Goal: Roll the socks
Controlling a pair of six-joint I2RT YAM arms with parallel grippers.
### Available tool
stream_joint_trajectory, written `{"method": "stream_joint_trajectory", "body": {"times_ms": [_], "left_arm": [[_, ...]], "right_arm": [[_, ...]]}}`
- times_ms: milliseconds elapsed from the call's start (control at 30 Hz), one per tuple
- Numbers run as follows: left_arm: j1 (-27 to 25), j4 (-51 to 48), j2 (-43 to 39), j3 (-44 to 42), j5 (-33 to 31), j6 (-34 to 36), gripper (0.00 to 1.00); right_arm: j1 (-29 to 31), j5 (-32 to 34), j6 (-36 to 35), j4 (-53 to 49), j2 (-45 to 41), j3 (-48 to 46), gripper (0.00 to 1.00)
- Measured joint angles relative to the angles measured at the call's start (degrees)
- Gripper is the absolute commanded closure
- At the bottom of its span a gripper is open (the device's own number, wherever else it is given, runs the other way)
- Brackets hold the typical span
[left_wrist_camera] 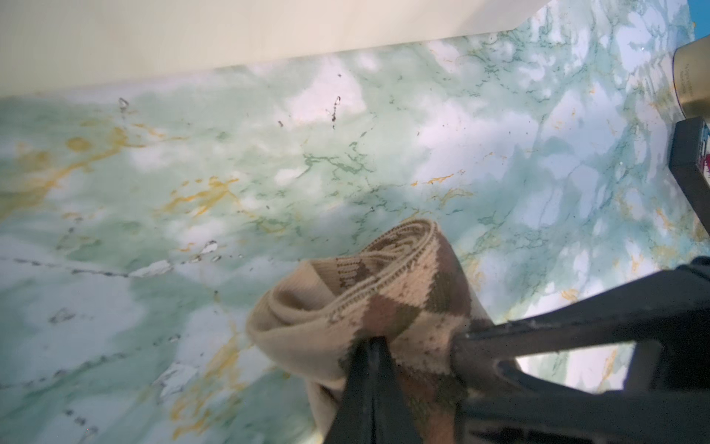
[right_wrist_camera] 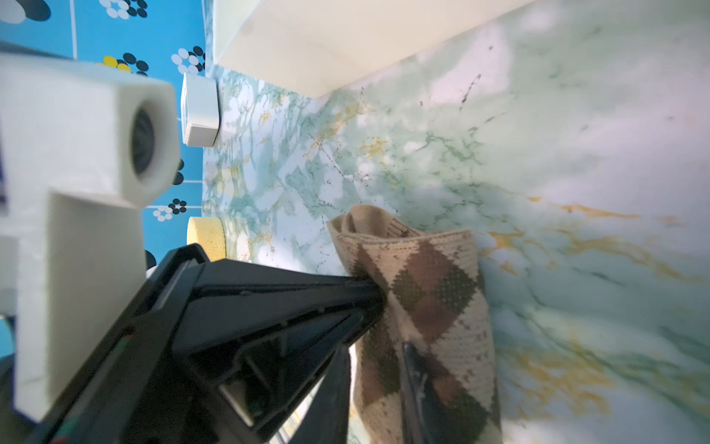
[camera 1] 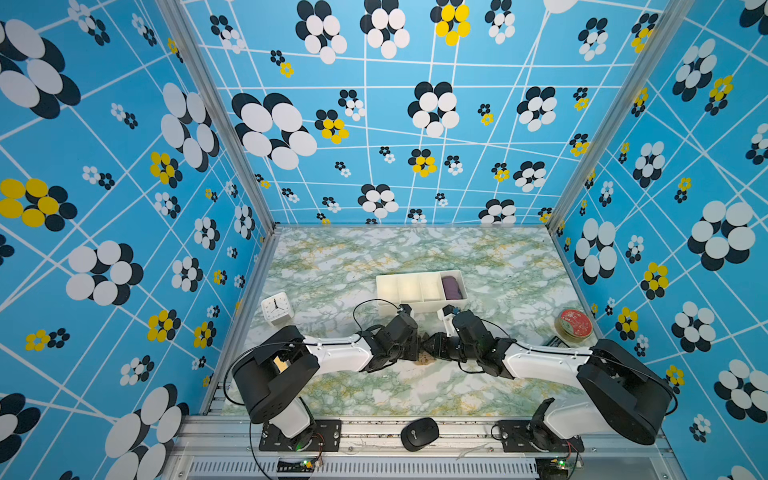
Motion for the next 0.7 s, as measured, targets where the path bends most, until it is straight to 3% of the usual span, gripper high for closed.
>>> {"method": "stream_joint_trajectory", "body": {"times_ms": [367,700], "left_arm": [[-0.02,-0.61,0.02,0.22,-0.02,0.63,1.00],[-0.02,-0.52,0.44,0.59,0.00,0.81,1.00]], "right_arm": [[-6.62,-0.04,-1.73,-5.92,-6.51,-1.53,0.64],[-8.20,-7.30,-2.45,-5.75,-2.64,-2.12,0.63]]}}
